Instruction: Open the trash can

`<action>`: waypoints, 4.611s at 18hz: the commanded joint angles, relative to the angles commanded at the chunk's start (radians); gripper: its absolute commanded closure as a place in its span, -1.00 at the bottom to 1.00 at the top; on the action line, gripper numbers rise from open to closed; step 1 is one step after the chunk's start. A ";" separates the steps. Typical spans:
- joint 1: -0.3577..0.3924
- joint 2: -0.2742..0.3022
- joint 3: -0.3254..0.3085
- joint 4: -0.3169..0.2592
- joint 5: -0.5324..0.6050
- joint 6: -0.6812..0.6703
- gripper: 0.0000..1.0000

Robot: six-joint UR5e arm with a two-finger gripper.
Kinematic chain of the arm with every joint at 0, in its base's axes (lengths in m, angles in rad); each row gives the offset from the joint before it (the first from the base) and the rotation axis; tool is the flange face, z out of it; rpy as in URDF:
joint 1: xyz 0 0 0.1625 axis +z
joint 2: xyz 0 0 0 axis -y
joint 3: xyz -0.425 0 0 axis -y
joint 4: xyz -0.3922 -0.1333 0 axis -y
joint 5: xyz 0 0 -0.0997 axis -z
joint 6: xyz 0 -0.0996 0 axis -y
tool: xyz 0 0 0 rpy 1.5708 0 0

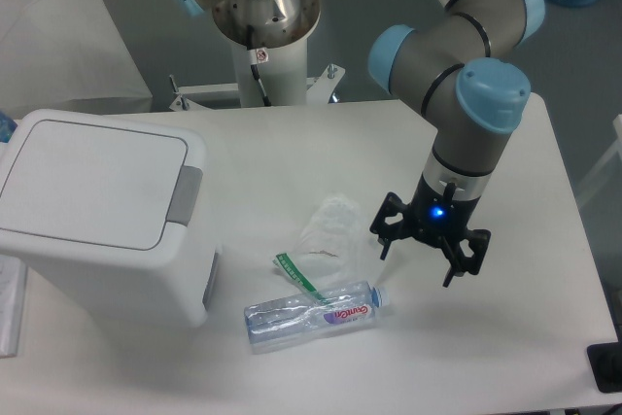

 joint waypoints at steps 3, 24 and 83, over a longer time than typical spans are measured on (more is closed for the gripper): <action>0.003 0.000 -0.008 0.002 -0.028 0.000 -1.00; 0.006 0.101 0.003 0.005 -0.262 -0.394 -1.00; -0.034 0.189 -0.032 0.078 -0.282 -0.502 -1.00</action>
